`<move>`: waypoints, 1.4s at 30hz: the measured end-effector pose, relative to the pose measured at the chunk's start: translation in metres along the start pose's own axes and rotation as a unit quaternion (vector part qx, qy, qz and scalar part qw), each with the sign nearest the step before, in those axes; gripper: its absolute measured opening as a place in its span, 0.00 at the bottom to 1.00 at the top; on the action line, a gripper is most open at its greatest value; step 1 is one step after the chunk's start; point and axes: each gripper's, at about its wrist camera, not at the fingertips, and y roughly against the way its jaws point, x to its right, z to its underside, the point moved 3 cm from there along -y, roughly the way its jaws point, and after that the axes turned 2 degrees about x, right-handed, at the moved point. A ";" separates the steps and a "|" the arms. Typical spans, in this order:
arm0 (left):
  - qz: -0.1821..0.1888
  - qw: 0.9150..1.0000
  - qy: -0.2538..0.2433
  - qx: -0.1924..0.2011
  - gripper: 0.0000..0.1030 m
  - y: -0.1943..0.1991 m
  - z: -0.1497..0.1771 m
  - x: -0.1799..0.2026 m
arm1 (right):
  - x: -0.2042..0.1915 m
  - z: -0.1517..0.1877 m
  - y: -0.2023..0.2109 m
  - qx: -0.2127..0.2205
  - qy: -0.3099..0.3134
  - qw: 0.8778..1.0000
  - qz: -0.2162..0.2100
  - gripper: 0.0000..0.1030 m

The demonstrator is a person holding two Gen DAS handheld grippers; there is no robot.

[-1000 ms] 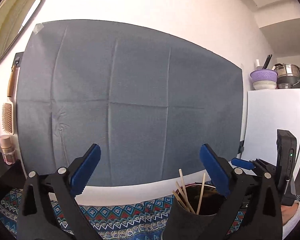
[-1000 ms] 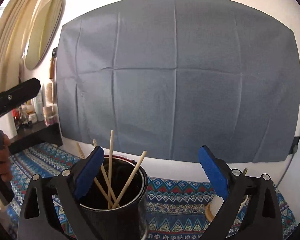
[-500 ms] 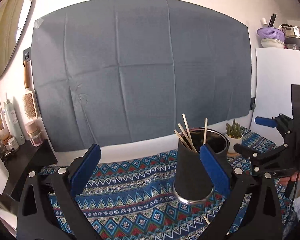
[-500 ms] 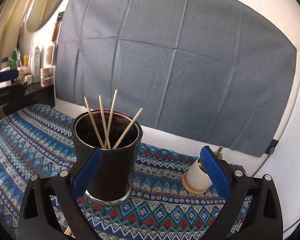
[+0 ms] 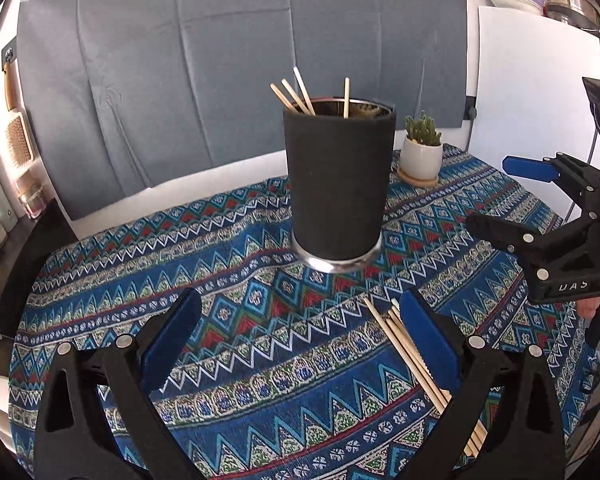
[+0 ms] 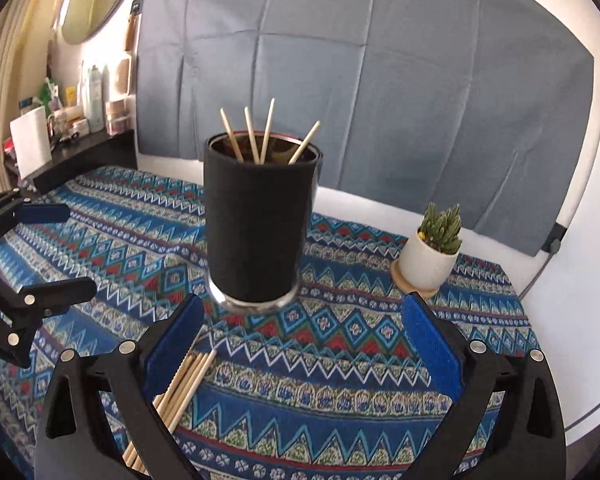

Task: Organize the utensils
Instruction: 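Move both open tools back down toward the stick pile, then grasp one wooden stick with the left tool while the right tool grasps another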

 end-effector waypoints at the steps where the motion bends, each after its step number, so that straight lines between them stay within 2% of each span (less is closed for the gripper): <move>1: 0.002 1.000 0.001 -0.009 0.94 -0.003 0.005 0.001 | -0.002 0.007 -0.001 -0.012 -0.001 1.000 -0.005 0.92; 9: 0.032 0.997 0.012 -0.074 0.94 -0.022 0.034 0.012 | -0.019 0.069 -0.018 -0.110 -0.023 0.993 -0.042 0.92; 17: 0.063 0.993 0.008 -0.101 0.94 -0.037 0.051 0.027 | -0.033 0.093 -0.025 -0.147 -0.021 0.988 -0.052 0.92; 24: 0.068 0.990 -0.007 -0.125 0.94 -0.049 0.056 0.036 | -0.044 0.098 -0.025 -0.146 -0.007 0.987 -0.062 0.92; 29: 0.074 0.988 -0.002 -0.138 0.94 -0.057 0.054 0.037 | -0.043 0.094 -0.020 -0.136 -0.015 0.988 -0.074 0.92; 35: 0.078 0.985 0.000 -0.155 0.94 -0.069 0.055 0.042 | -0.049 0.096 -0.022 -0.139 0.006 0.987 -0.077 0.92; 39: 0.073 0.987 -0.002 -0.145 0.95 -0.072 0.056 0.045 | -0.047 0.099 -0.022 -0.145 0.023 0.987 -0.066 0.92; 42: 0.069 0.988 0.000 -0.137 0.96 -0.071 0.057 0.045 | -0.044 0.100 -0.025 -0.149 0.006 0.986 -0.072 0.92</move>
